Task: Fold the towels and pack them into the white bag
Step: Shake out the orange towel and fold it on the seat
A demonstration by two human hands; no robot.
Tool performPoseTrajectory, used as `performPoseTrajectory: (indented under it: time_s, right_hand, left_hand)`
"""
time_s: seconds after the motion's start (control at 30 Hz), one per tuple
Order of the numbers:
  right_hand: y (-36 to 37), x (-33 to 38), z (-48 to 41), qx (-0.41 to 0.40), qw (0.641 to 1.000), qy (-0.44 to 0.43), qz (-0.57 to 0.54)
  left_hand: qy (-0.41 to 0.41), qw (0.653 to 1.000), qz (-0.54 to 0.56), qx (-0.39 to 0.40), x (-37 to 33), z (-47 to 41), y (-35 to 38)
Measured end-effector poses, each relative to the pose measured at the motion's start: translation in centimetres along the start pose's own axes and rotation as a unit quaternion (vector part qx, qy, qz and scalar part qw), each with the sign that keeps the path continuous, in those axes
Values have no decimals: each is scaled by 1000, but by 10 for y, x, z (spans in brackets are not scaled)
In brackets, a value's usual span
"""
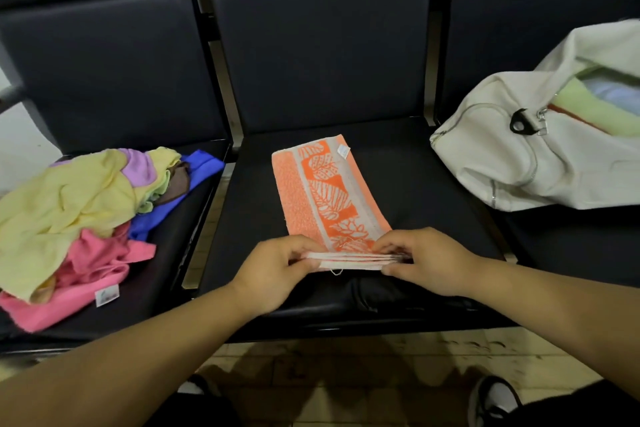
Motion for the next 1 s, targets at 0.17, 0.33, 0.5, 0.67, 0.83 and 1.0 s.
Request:
performPoseTrajectory:
  time_s: [0.17, 0.33, 0.5, 0.67, 0.83, 1.0]
  right_hand:
    - [-18, 22, 4, -30, 998, -6, -60]
    - [-61, 47, -10, -62, 957, 44, -280]
    - [-73, 53, -39, -99, 917, 91, -376]
    - [-73, 44, -83, -131, 920, 119, -349]
    - [-55, 21, -130, -139, 930, 163, -300]
    - [-19, -10, -165, -140, 938, 192, -252]
  left_hand:
    - [-40, 997, 72, 12, -12, 0, -25]
    - [-79, 975, 206, 24, -33, -6, -67]
    - [-99, 968, 229, -7, -39, -21, -85]
    - [-120, 975, 183, -49, -25, -55, -93]
    - [-166, 974, 131, -79, 11, -97, -86]
    - [-203, 972, 56, -99, 66, -121, -69]
Point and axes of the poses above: each hand's wrist, its own z-axis away from the middle knuckle, its own y-axis out of the palm, x = y × z, the point moved 6 cm from there along -z, towards the middle knuckle, and after that the axes turned 7 degrees about -x, right-handed, at the moved point
